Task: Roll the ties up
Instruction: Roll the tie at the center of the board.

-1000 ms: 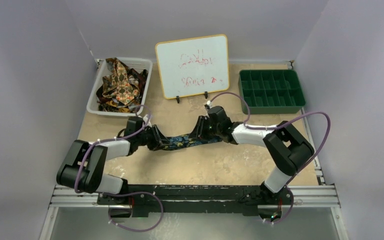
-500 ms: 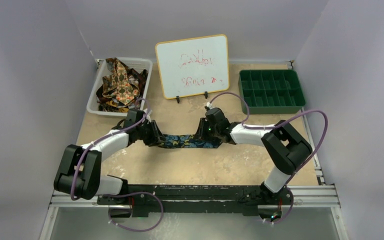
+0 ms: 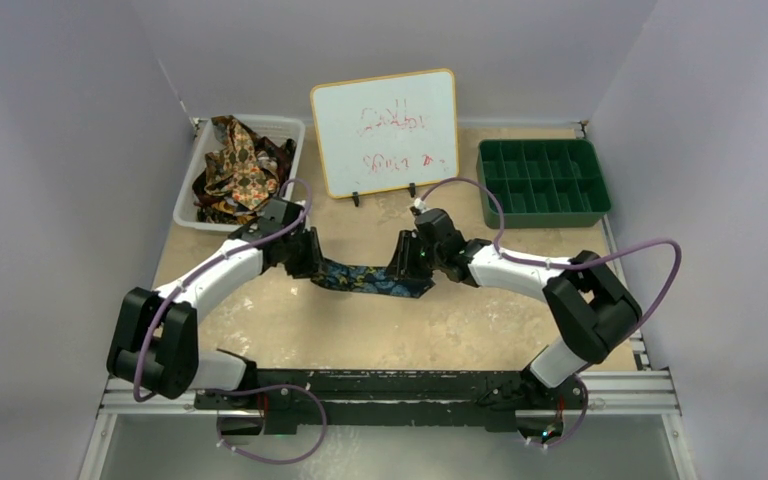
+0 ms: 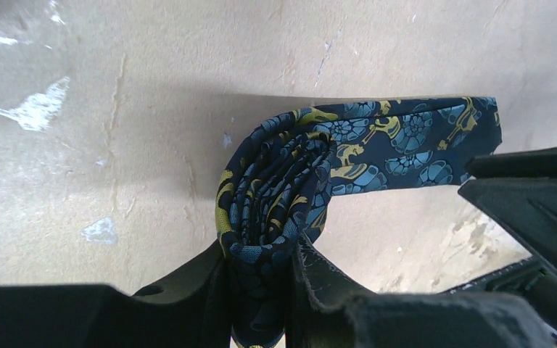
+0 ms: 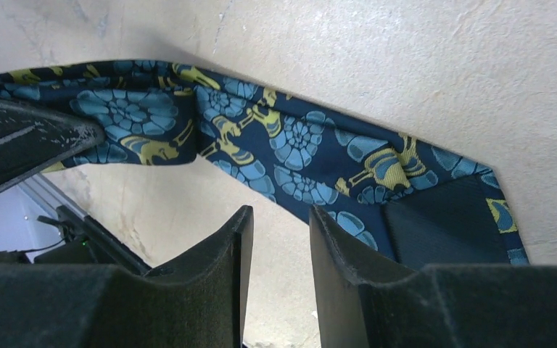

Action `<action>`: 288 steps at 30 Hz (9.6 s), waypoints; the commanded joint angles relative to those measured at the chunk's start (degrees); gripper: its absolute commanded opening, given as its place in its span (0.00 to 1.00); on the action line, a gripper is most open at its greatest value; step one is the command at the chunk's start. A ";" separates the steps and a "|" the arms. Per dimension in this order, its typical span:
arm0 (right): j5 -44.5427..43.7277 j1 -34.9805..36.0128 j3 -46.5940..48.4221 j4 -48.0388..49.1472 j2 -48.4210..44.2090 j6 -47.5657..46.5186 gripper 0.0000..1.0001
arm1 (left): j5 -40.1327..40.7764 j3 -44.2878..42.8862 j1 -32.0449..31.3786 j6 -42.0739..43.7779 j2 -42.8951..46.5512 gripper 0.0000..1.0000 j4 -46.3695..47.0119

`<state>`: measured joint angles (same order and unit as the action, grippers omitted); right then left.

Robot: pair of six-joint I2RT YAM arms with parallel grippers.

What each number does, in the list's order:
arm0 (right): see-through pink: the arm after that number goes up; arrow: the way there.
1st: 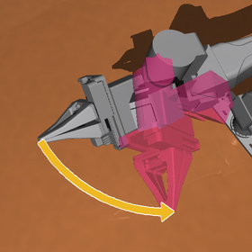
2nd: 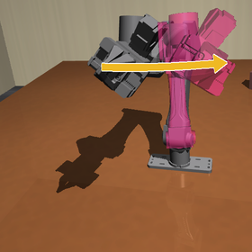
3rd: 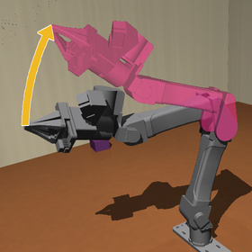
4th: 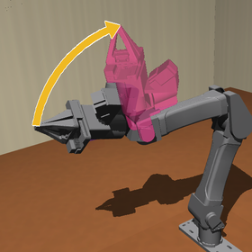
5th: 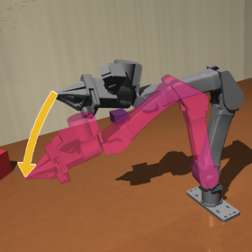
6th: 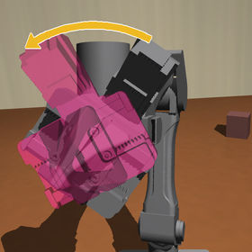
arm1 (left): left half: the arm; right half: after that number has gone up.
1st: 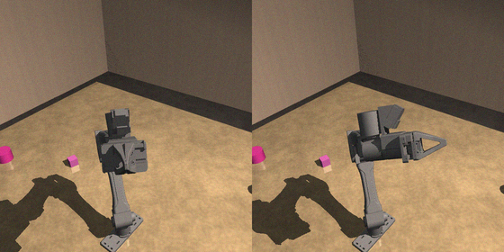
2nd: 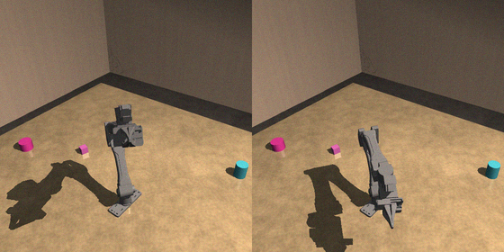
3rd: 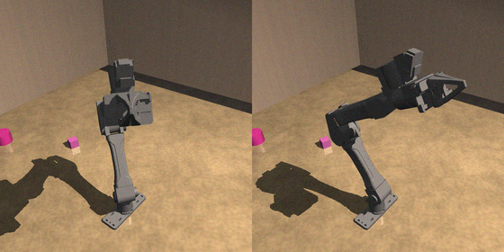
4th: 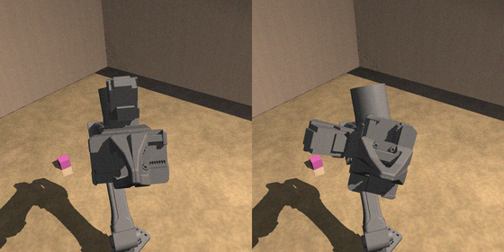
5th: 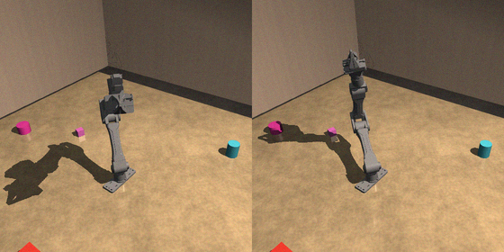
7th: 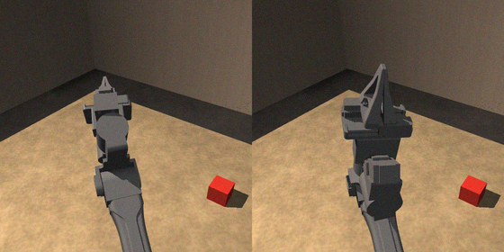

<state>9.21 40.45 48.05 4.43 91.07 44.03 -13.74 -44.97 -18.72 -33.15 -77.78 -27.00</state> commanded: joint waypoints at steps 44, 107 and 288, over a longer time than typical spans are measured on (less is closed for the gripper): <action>5.25 -9.84 -16.85 14.20 -9.95 10.92 0.29 | 50.76 -37.00 -33.79 -11.57 -30.54 0.45 -30.50; 14.33 -7.56 -2.33 15.31 9.93 4.38 0.32 | -19.48 4.98 1.76 3.11 -7.93 0.69 28.51; 25.49 -14.08 -17.76 31.43 7.19 9.64 0.27 | 56.79 -38.78 -43.39 0.69 -33.65 0.23 -16.44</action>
<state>33.87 26.57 32.01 40.01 102.45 53.32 42.39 -84.03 -60.60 -34.76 -111.94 -46.19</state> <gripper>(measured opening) 0.164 0.282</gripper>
